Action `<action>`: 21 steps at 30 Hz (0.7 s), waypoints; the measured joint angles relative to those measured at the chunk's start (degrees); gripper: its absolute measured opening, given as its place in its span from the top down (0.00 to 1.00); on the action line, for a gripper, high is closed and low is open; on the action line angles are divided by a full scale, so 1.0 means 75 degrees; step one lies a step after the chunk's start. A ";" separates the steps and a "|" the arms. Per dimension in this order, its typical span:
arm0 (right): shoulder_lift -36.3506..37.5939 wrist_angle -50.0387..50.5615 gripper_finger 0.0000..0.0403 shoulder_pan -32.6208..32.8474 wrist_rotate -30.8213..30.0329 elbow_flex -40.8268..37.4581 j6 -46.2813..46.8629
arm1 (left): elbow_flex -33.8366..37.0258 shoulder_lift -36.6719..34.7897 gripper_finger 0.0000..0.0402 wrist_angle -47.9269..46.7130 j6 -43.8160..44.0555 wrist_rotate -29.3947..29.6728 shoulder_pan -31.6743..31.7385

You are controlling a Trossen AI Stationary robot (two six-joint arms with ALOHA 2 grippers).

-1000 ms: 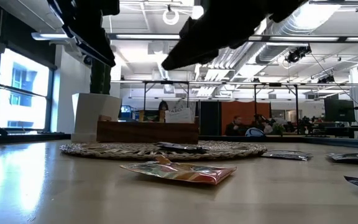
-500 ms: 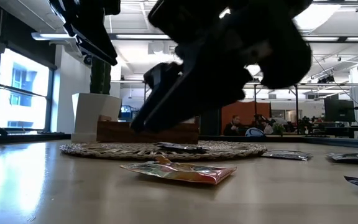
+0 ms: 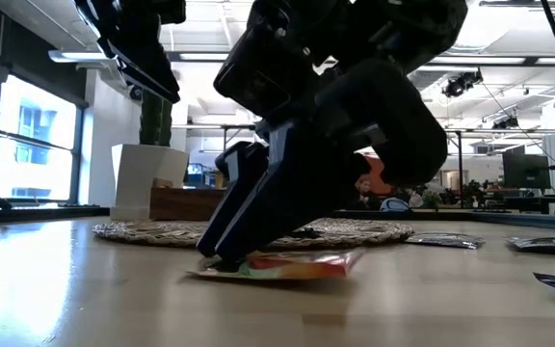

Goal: Pick & Place Tea
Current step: Put the orange tea bag into the middle section of the wooden organizer

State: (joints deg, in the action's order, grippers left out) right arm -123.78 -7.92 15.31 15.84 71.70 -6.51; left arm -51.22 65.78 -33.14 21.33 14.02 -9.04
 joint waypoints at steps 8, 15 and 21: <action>0.0335 -0.0209 0.59 0.0036 -0.0223 -0.0041 0.0009 | 0.0000 0.0000 0.63 -0.0001 -0.0065 -0.0009 0.0000; 0.0668 -0.0055 0.59 0.0227 -0.0246 -0.0029 -0.0099 | 0.0000 0.0000 0.63 0.0002 -0.0065 0.0003 0.0000; 0.0538 0.0527 0.59 0.0514 -0.0864 -0.0035 -0.0706 | 0.0000 0.0000 0.63 0.0004 -0.0062 0.0000 0.0000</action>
State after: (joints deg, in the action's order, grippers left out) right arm -119.74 -3.97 19.17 9.36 71.44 -11.80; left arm -51.22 65.78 -33.10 20.86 14.02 -9.04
